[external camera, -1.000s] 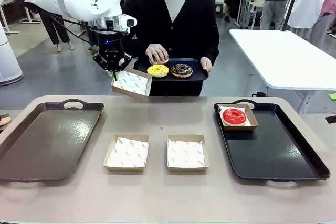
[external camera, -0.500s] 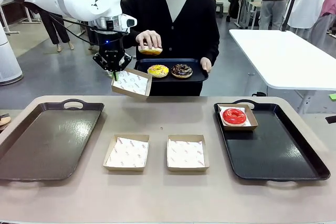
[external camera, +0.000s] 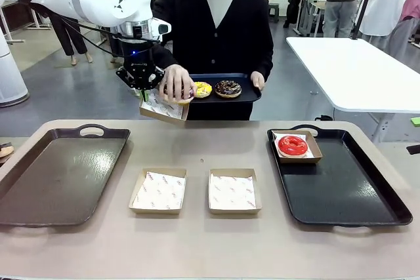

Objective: Individually package the donuts and arrange them on the tray.
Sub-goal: Place the picked Paper togo box on the Handle tray while simultaneously picking up another Paper togo box from the table with the other hand.

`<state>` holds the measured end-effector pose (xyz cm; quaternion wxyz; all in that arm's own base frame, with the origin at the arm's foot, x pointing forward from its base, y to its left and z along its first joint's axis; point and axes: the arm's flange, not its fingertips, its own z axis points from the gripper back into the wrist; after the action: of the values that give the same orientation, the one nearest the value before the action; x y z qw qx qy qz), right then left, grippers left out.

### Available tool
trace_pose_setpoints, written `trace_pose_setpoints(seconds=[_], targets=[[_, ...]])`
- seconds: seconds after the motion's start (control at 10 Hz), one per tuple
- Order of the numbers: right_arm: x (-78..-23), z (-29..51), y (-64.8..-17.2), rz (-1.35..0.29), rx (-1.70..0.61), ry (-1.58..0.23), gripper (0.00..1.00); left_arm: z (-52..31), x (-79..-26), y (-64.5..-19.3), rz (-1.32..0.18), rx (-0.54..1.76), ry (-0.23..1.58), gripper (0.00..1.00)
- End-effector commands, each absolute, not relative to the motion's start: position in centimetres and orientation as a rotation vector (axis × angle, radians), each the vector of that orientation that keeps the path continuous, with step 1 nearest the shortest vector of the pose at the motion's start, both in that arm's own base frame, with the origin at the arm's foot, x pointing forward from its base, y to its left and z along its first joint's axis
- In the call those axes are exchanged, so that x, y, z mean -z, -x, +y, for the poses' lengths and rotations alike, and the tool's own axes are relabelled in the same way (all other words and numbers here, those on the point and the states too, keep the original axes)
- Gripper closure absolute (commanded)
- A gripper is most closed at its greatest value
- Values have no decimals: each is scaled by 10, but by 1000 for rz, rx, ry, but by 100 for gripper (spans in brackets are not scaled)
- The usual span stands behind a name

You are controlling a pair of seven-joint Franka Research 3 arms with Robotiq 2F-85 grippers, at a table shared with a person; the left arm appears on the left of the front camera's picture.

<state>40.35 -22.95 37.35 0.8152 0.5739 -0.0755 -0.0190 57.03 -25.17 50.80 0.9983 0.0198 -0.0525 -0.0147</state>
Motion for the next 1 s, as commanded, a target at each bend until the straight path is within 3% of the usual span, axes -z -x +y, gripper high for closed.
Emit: trace_pose_setpoints(seconds=[0.0,0.9], targets=[[-371,-230,-402,-156,51,-1221,0,-250,-510,-567,-114,35,-39,99],[-371,-230,-402,-156,51,-1221,0,-250,-510,-567,-114,35,-39,99]])
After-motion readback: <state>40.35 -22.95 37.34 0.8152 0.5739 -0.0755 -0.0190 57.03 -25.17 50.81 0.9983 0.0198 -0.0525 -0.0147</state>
